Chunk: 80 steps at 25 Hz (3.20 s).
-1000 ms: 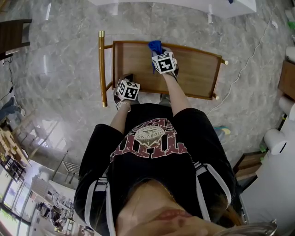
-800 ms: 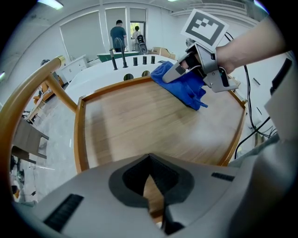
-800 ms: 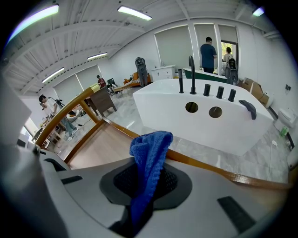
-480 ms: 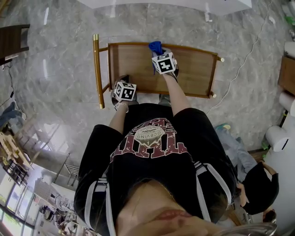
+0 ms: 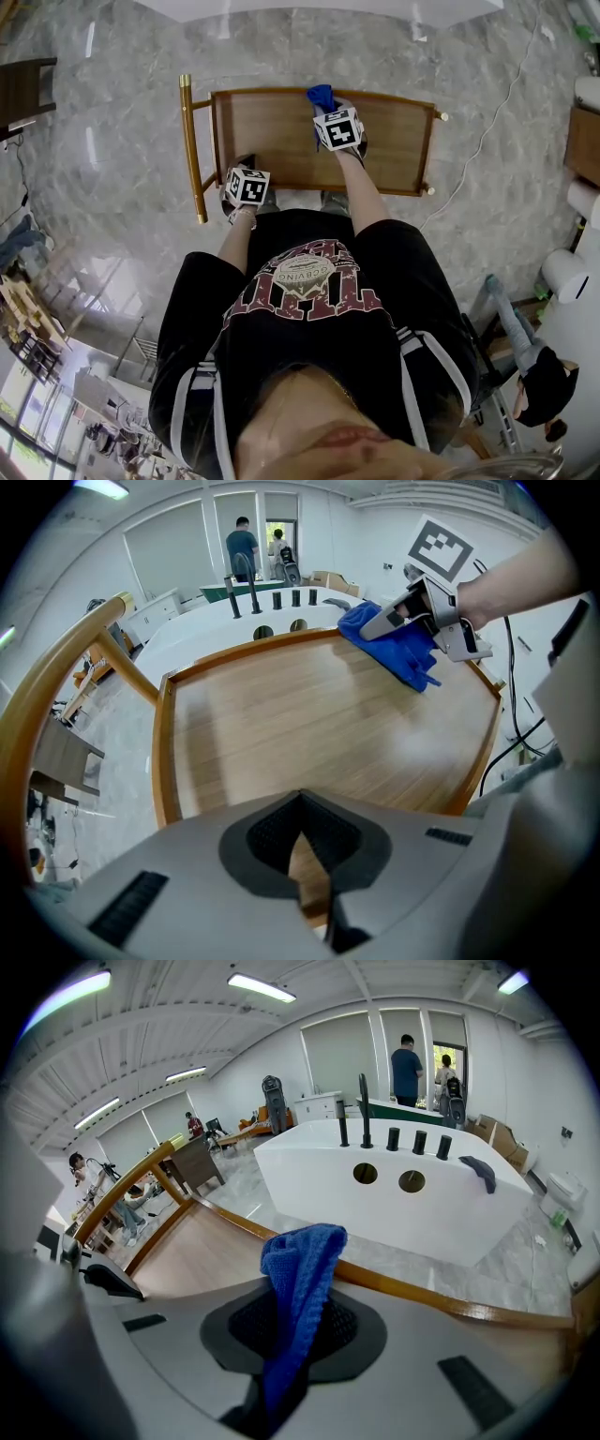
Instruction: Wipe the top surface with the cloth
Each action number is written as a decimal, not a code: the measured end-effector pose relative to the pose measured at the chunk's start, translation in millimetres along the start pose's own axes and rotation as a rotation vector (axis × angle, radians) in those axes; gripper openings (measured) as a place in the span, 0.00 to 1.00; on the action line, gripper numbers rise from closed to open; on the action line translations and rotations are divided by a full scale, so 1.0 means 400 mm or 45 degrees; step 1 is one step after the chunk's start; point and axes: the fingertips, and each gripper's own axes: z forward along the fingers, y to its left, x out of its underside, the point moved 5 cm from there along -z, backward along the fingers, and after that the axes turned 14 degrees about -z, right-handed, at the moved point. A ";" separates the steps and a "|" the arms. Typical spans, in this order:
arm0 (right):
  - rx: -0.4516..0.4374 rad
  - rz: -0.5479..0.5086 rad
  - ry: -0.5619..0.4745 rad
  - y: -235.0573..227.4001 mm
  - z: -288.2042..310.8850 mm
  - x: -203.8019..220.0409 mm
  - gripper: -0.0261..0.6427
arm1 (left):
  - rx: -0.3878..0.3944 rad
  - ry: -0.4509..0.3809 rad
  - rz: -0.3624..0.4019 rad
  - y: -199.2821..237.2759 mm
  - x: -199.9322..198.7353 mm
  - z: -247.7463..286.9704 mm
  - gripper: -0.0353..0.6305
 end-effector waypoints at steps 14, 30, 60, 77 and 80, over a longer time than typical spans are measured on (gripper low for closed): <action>0.016 0.049 0.008 -0.070 -0.036 0.046 0.12 | -0.035 -0.043 0.061 -0.053 -0.051 -0.002 0.12; 0.033 0.035 0.024 -0.103 -0.062 0.083 0.12 | 0.338 0.056 0.366 -0.419 -0.117 0.073 0.12; 0.091 0.087 0.044 -0.230 -0.165 0.191 0.12 | 0.237 0.082 0.347 -0.419 -0.111 0.061 0.12; 0.181 0.137 0.075 -0.335 -0.238 0.270 0.12 | 0.219 0.069 0.318 -0.431 -0.116 0.059 0.12; 0.201 0.141 0.083 -0.352 -0.249 0.283 0.12 | 0.219 0.070 0.315 -0.431 -0.116 0.059 0.12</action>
